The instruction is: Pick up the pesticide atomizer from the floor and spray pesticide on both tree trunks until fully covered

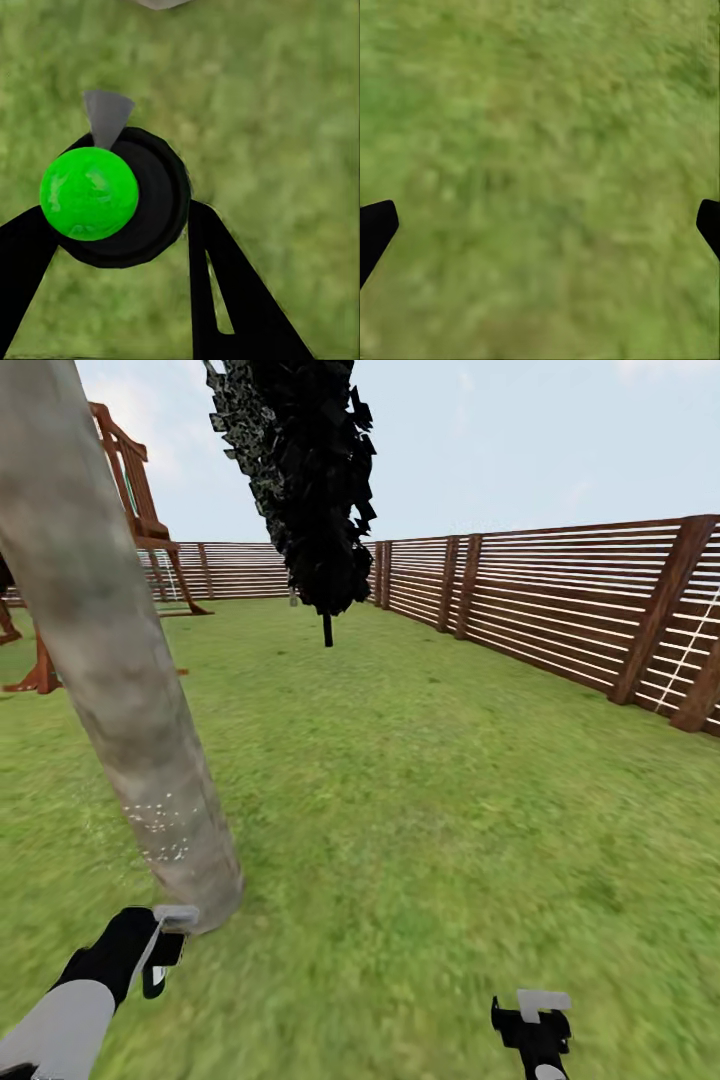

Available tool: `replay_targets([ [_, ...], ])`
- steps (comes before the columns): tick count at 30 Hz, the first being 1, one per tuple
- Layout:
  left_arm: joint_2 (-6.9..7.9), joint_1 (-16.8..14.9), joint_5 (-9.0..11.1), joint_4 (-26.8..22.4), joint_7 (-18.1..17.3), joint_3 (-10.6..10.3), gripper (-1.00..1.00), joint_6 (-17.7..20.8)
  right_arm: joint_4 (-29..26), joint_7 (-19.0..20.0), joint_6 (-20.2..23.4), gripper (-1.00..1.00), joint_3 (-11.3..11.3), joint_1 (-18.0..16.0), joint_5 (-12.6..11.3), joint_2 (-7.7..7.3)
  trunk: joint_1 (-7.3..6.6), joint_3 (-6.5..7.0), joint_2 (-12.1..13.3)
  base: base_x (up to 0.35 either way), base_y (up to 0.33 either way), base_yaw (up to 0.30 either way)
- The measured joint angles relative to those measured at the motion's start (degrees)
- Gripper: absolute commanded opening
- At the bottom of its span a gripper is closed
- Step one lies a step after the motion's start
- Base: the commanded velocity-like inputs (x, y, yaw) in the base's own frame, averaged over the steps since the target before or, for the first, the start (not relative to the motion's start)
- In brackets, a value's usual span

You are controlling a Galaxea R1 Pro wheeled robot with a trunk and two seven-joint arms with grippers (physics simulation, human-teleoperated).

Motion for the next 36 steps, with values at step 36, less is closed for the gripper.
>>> replay_targets([
  [36, -1.53, -0.18, 4.72, -1.63, 5.27, 0.7, -1.0, -0.7, -0.01, -0.02, -0.01, 1.0, 0.0, 0.01, 0.08, -0.14, 0.02, 0.0, 0.0, 0.077, -0.181, 0.083],
])
